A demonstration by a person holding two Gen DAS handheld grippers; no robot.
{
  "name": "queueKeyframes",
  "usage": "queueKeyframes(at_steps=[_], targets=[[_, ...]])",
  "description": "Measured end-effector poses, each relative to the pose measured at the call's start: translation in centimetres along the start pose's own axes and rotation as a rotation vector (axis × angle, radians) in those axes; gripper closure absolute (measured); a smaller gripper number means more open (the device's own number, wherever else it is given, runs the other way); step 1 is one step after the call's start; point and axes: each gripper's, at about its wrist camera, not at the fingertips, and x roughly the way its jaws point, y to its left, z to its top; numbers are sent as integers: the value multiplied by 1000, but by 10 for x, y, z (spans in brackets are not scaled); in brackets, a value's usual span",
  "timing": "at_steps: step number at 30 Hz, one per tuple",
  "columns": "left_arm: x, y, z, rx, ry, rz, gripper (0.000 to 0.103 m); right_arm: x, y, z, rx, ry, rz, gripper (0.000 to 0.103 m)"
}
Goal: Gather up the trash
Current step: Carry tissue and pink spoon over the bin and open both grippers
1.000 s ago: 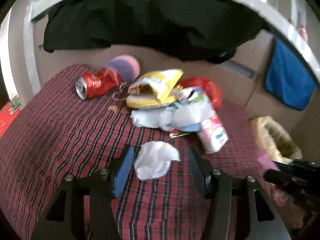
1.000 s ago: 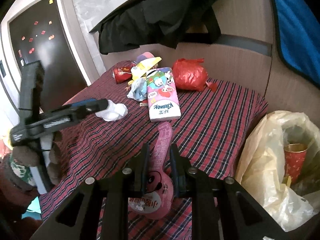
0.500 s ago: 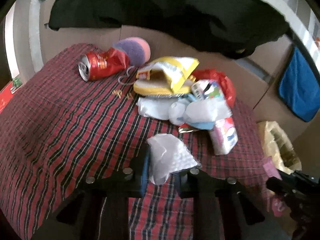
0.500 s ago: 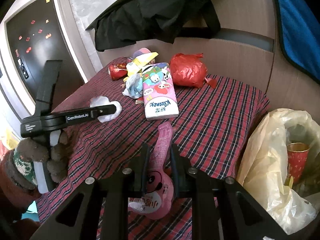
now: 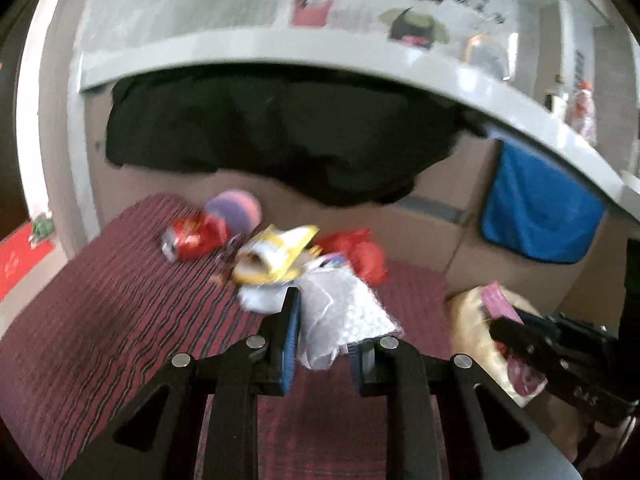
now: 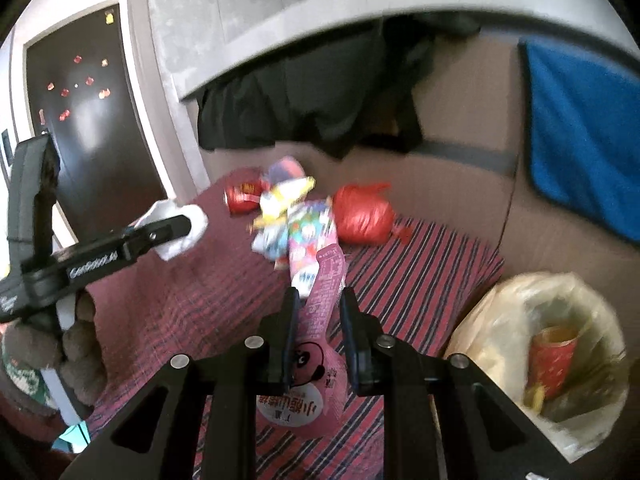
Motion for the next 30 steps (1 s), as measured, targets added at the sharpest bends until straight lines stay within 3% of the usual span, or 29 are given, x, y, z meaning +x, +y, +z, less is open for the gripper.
queueKeyframes(at_steps=[6, 14, 23, 30], targets=[[-27, -70, 28, 89, -140, -66, 81, -54, -26, 25, -8, -117, -70, 84], [-24, -153, 41, 119, -213, -173, 81, -127, -76, 36, -16, -230, -239, 84], [-4, -214, 26, 162, -211, -212, 81, -150, -120, 22, -1, -241, -348, 84], [22, -228, 9, 178, -162, -204, 81, -142, -146, 6, 66, -230, -347, 84]])
